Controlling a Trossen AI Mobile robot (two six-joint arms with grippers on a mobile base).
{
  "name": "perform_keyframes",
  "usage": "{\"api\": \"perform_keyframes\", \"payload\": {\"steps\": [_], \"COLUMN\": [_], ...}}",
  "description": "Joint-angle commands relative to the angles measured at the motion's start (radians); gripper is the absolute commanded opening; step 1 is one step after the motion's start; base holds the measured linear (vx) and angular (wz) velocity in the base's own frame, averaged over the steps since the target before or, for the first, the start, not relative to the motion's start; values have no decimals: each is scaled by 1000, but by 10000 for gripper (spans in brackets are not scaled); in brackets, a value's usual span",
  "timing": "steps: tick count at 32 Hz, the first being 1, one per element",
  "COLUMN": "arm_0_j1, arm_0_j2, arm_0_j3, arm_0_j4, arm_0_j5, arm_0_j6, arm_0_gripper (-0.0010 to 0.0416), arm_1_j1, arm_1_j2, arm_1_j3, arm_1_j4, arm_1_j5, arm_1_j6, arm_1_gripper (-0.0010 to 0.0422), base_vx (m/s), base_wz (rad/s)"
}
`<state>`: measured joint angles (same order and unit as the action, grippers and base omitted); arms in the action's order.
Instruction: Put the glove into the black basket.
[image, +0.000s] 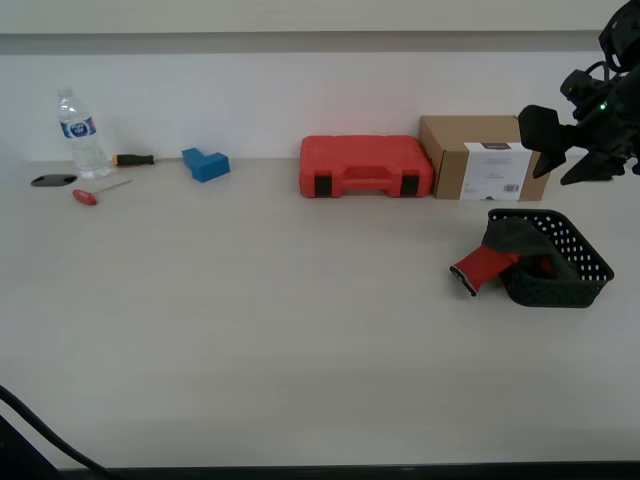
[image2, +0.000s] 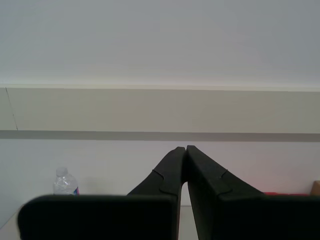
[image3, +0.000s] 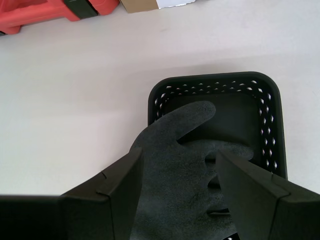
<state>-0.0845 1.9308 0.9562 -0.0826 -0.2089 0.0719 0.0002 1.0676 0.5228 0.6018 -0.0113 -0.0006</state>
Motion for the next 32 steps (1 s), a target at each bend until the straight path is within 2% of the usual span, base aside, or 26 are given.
{"api": "perform_keyframes", "payload": {"steps": [1,32], "arm_0_j1": [0,0], "arm_0_j2": [0,0], "arm_0_j3": [0,0], "arm_0_j4": [1,0], "arm_0_j5": [1,1], "arm_0_j6": [-1,-1], "arm_0_gripper": [199,200], "arm_1_j1": [0,0], "arm_1_j2": [0,0], "arm_1_j3": [1,1], "arm_1_j4": [5,6], "arm_1_j5": [0,0], "arm_1_j6": [1,1], "arm_1_gripper": [0,0], "base_vx": [0,0], "base_wz": [0,0]}}
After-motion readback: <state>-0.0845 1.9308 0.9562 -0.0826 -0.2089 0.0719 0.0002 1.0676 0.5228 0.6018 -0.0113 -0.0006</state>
